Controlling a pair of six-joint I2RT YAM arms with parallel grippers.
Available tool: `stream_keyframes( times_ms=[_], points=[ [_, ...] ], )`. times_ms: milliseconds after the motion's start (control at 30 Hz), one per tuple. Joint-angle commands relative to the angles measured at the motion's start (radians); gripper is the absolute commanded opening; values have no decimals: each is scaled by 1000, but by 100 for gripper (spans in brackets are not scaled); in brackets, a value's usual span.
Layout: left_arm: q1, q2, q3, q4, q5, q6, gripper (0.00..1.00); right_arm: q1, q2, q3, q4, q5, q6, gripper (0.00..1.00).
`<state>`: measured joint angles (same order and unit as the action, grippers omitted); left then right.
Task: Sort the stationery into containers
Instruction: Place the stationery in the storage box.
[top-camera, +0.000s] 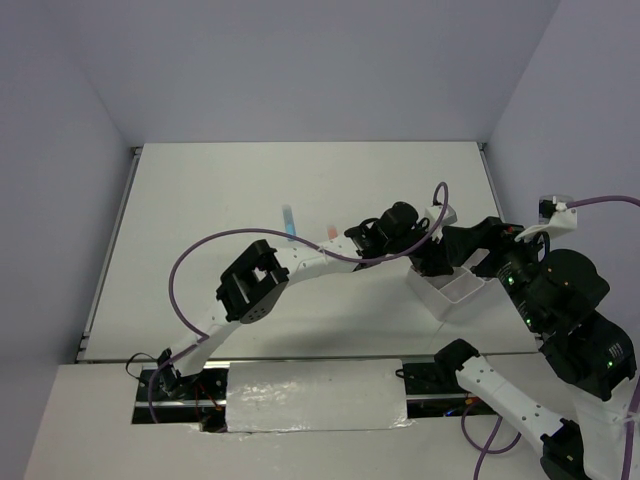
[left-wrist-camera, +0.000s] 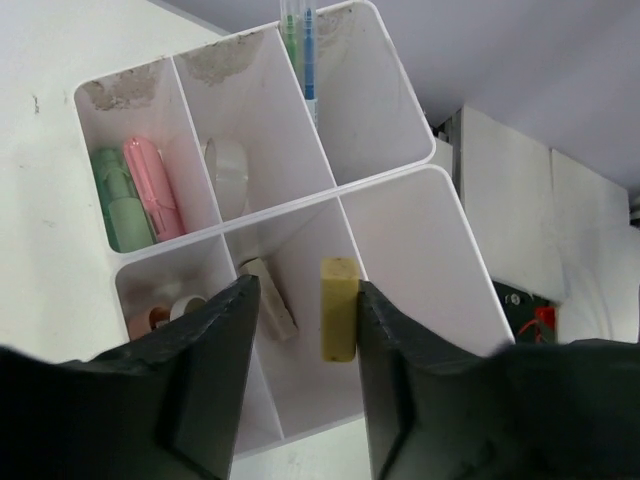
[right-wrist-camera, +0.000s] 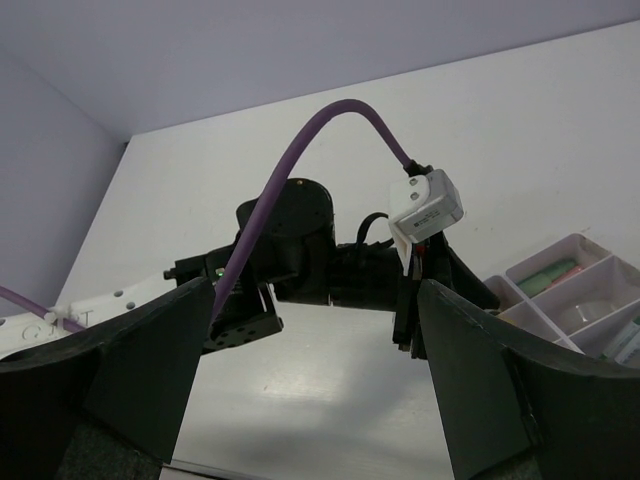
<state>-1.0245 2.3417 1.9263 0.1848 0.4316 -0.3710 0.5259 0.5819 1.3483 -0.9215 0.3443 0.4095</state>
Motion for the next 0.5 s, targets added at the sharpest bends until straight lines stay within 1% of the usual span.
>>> stream_keyframes(
  times_ms=[0,167,300,367,467],
  points=[
    [-5,7,22,44,4,9,61,0,-2,25,-7,13,-17,90],
    [-5,-7,2,83,42,3,62,0,-1,28,-10,22,-17,91],
    [-5,-5,5,85,38,-3,63,0,-2,32,-11,21,-18,91],
    [-5,-4,4,84,32,1,60,0,-2,34,-13,21,-15,91],
    [-5,-8,-3,76,22,7,53,0,-5,31,-14,19,-17,91]
  ],
)
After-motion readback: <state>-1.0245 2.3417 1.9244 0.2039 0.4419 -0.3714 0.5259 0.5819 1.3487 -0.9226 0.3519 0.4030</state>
